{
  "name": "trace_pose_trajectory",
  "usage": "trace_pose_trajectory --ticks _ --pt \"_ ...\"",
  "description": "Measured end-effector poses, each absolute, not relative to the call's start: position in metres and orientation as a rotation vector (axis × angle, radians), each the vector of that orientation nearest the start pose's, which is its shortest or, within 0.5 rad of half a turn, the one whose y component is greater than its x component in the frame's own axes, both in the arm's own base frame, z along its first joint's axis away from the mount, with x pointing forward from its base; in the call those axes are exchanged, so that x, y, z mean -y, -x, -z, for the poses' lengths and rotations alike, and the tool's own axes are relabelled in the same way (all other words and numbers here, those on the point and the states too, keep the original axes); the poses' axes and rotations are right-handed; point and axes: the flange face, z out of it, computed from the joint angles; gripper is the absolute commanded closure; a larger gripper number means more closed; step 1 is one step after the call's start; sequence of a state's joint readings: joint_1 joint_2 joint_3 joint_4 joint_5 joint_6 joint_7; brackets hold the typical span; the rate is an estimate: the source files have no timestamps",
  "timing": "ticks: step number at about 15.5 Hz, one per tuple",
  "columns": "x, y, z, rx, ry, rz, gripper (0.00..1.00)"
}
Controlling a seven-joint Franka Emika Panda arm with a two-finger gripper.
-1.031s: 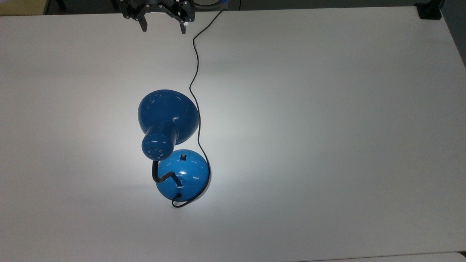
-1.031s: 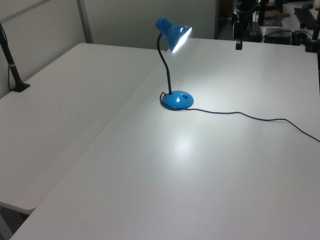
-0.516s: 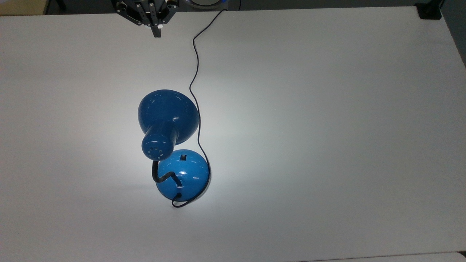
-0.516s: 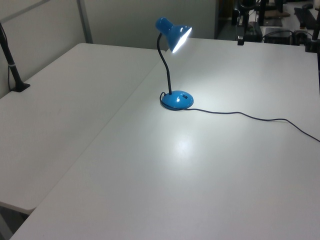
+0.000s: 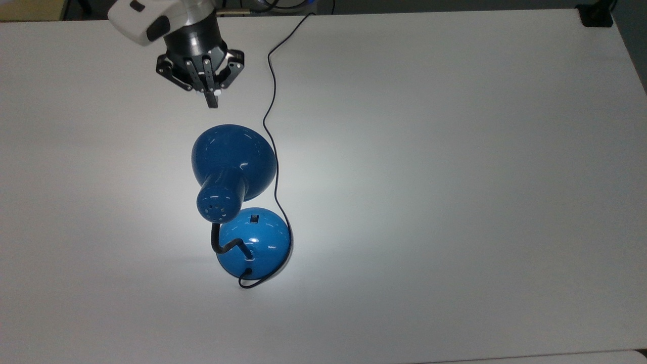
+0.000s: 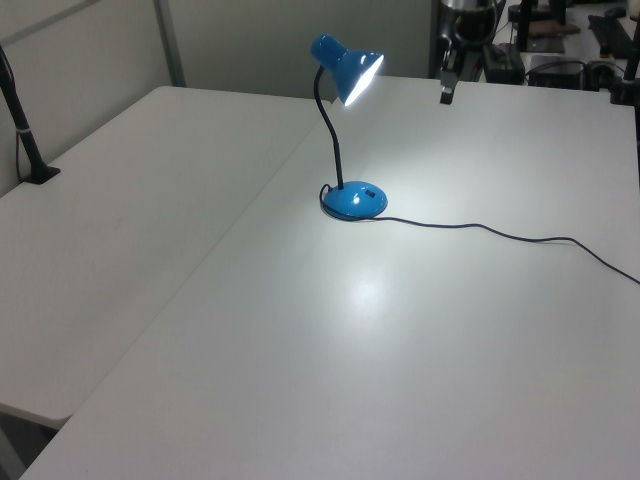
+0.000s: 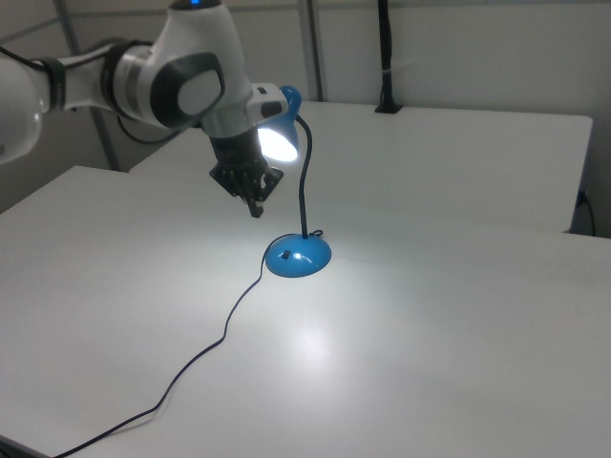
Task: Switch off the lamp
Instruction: 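Move the gripper toward the blue lamp's dome base, then lower the gripper and press the switch on the lamp base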
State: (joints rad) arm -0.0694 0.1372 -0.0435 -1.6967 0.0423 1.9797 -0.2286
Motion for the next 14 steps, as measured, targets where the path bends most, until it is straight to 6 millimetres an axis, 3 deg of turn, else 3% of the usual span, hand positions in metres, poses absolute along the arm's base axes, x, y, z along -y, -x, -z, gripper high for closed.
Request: trace_pose_trajectory --ticks 10,14 --pt "0.032 -0.672 -0.399 0.199 3.115 0.510 1.00" --pt "0.023 -0.680 -0.372 0.215 3.113 0.525 1.00"
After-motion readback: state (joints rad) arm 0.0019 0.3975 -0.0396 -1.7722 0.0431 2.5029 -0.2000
